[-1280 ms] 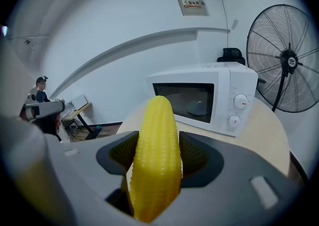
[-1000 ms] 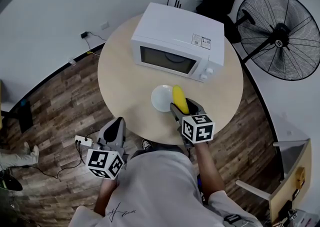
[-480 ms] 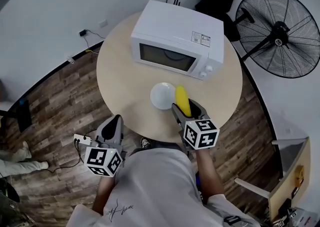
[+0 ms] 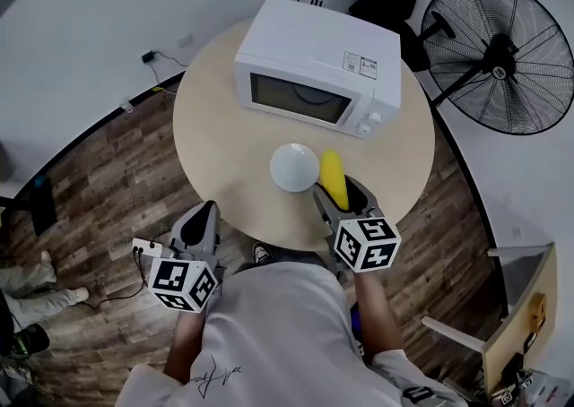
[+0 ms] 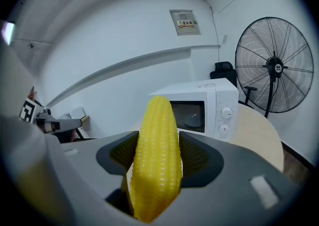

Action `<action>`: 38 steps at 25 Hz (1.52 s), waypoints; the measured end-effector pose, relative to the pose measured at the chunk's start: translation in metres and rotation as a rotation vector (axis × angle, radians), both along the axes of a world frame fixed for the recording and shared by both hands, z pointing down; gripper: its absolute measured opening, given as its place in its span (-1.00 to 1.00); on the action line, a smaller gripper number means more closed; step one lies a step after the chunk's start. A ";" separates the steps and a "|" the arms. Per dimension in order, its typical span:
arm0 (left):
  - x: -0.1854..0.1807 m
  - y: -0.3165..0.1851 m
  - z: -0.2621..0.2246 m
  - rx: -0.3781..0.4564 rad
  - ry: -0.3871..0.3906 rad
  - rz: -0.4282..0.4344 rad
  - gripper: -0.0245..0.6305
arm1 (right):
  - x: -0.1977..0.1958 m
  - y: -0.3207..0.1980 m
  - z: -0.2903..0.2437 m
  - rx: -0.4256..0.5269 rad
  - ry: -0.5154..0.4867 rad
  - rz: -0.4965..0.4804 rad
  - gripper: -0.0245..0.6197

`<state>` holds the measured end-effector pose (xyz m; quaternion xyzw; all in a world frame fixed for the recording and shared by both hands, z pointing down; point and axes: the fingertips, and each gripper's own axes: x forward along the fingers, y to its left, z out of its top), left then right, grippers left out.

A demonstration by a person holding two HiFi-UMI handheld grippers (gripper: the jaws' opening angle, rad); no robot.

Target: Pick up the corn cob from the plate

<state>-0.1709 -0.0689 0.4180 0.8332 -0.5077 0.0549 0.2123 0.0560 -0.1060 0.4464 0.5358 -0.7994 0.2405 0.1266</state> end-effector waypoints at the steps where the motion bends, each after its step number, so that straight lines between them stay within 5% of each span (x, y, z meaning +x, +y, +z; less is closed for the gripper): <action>1: 0.000 0.000 -0.001 0.000 0.003 0.001 -0.95 | 0.000 0.001 -0.001 0.003 -0.001 0.003 -0.10; 38: 0.011 0.010 -0.008 0.014 0.009 0.020 -0.95 | 0.006 0.017 -0.028 0.069 -0.054 -0.083 -0.10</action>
